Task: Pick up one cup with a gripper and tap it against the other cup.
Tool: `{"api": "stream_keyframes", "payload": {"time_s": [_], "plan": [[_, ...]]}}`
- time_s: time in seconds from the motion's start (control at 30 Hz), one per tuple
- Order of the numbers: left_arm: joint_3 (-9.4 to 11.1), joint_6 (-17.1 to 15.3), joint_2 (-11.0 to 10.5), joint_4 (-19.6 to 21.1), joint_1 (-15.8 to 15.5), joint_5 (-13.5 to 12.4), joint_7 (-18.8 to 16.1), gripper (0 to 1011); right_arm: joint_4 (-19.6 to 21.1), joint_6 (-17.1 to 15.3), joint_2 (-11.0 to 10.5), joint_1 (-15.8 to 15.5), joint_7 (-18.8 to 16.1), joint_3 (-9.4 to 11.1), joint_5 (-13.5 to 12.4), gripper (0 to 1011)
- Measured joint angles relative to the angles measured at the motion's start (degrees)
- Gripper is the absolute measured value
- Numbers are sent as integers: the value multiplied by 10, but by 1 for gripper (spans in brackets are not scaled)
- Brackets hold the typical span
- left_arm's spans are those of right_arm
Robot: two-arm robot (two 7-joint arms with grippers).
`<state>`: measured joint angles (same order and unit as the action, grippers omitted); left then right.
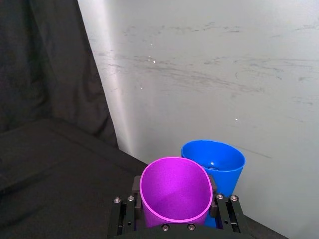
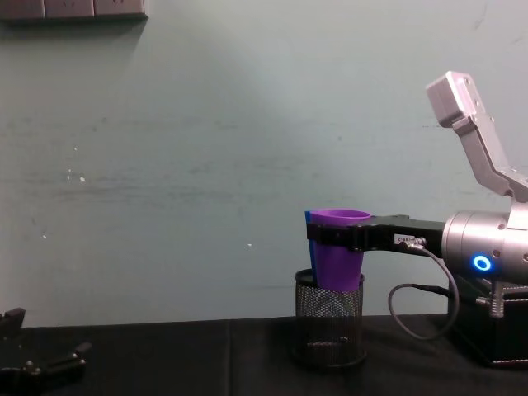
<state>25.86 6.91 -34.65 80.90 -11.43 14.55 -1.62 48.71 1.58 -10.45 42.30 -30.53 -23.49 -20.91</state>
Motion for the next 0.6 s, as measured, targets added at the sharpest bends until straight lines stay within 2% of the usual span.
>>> {"api": "stream_keyframes", "payload": {"time_s": [0.13,0.33,0.6], "plan": [[0,0,0,0,0,0,0,1000,12,0,-4,-6,-5,-1,1,726],[0,0,0,0,0,0,0,1000,57,-16,-18,-30,-11,-1,-4,726],[0,0,0,0,0,0,0,1000,165,-41,-55,-94,-13,1,-27,726]]}}
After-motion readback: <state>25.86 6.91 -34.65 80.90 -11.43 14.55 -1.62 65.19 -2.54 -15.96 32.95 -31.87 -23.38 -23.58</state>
